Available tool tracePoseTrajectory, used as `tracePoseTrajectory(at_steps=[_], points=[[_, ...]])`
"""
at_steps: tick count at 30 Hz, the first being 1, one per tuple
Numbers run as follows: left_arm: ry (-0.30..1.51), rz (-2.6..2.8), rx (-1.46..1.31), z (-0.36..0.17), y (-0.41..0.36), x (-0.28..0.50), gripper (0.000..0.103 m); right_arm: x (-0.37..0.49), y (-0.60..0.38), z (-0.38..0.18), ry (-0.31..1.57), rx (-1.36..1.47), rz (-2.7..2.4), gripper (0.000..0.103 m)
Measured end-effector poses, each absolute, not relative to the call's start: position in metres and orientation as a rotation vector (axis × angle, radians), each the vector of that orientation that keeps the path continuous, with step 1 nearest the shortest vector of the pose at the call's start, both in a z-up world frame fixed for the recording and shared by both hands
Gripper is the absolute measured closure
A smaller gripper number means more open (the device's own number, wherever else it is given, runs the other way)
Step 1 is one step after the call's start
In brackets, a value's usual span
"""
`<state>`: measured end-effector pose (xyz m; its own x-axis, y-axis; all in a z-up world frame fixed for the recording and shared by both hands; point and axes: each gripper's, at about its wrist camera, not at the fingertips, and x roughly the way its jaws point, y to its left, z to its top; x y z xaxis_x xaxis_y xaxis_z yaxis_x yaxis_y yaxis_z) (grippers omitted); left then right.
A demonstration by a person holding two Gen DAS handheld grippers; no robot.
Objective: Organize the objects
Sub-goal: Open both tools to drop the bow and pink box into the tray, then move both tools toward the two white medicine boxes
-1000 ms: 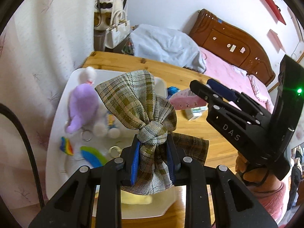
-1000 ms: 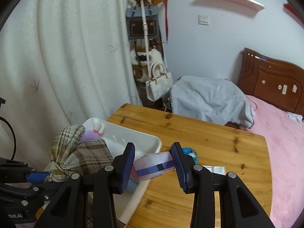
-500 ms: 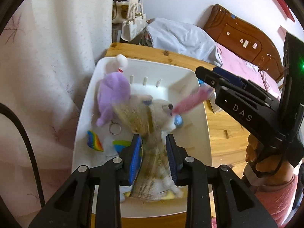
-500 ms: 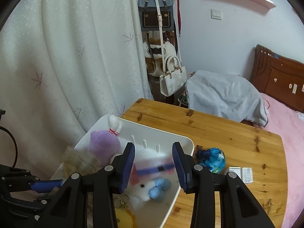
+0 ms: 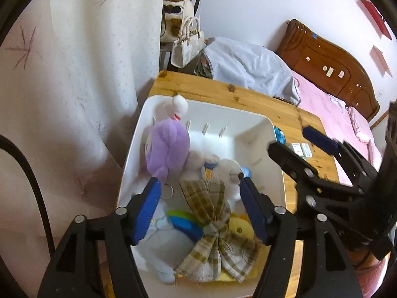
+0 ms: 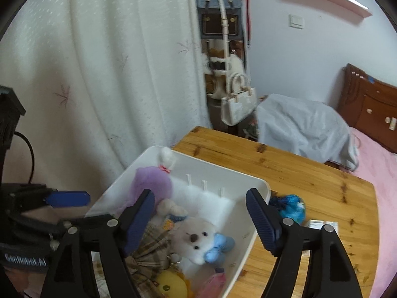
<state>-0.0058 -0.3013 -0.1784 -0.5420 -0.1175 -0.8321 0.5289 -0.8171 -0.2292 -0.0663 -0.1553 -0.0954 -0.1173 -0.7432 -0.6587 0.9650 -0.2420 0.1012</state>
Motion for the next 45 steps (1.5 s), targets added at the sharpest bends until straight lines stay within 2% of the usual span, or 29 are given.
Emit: tracePoseTrajectory(at_steps=[25, 37, 45], points=[[0.505, -2.492, 1.249, -0.148, -0.261, -0.09, 0.027, -0.164, -0.067, -0.106, 0.316, 0.807, -1.974, 0.025], [0.609, -2.469, 1.389, -0.139, -0.223, -0.153, 0.027, -0.227, -0.041, -0.133, 0.209, 0.843, -2.026, 0.025], [0.72, -2.366, 1.535, -0.161, -0.203, -0.192, 0.027, -0.256, -0.045, -0.169, 0.182, 0.954, -1.957, 0.025]])
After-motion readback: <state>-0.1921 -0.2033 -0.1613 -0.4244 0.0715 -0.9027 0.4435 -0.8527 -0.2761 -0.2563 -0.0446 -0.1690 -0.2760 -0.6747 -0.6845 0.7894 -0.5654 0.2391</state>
